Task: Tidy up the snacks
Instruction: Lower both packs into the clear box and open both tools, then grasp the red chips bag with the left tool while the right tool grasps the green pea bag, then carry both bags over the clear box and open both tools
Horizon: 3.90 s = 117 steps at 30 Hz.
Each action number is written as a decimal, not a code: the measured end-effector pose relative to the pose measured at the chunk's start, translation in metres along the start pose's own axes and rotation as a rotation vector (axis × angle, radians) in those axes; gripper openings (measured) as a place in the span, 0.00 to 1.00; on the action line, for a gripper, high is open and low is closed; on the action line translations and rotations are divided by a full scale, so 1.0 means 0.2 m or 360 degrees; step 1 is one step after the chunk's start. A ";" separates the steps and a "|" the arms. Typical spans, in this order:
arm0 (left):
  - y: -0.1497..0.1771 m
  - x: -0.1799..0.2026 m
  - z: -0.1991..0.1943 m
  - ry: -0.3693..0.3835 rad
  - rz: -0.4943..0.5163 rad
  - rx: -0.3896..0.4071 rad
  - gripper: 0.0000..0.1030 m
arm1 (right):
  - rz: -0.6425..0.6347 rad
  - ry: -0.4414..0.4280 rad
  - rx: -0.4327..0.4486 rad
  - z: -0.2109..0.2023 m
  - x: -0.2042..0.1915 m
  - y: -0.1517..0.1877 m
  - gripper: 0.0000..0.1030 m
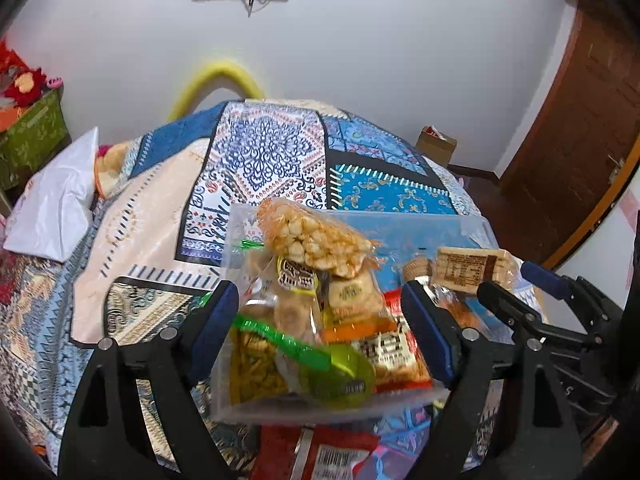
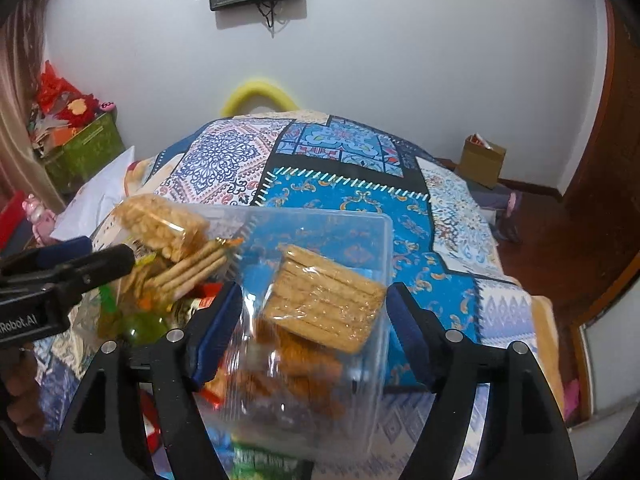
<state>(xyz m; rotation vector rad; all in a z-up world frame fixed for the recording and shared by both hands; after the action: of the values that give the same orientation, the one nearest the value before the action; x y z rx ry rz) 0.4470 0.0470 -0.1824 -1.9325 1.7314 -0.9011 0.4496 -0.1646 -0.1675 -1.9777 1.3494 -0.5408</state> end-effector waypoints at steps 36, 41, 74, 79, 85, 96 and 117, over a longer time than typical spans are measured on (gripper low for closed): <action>0.81 -0.09 0.05 0.0017 0.0070 -0.0399 0.83 | -0.0043 -0.0076 -0.0276 -0.01 -0.10 0.61 0.78; 0.80 -0.08 0.10 0.0004 0.0093 -0.0363 0.83 | -0.0020 -0.0105 -0.0301 0.06 -0.11 0.60 0.78; 0.54 0.04 -0.40 0.0059 0.0154 -0.0024 0.67 | -0.0104 -0.0211 -0.0093 -0.29 -0.21 0.47 0.37; 0.40 0.08 -0.44 0.0064 0.0159 0.0052 0.67 | -0.0080 -0.0214 0.0010 -0.34 -0.18 0.34 0.37; 0.22 0.11 -0.40 0.0060 0.0151 0.0116 0.67 | -0.0058 -0.0211 0.0101 -0.33 -0.17 0.19 0.38; -0.01 0.13 -0.15 0.0062 0.0122 0.0117 0.67 | -0.0027 -0.0203 0.0139 -0.13 -0.16 -0.02 0.37; 0.01 0.07 0.14 0.0047 0.0055 0.0000 0.69 | -0.0035 -0.0234 0.0037 0.06 -0.11 -0.05 0.56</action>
<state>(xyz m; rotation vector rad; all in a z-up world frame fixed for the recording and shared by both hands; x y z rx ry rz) 0.4642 0.0290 -0.2009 -1.8922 1.7759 -0.9221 0.4550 -0.1376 -0.1677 -1.9750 1.2275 -0.4109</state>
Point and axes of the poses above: each gripper's, at about its wrist camera, not at the fingertips, and z roughly the way its jaws point, x to its right, y to its underside, the point moved 9 cm from there along z, roughly the way its jaws point, and after that the axes turned 2 degrees about y, right-handed, at the moved point
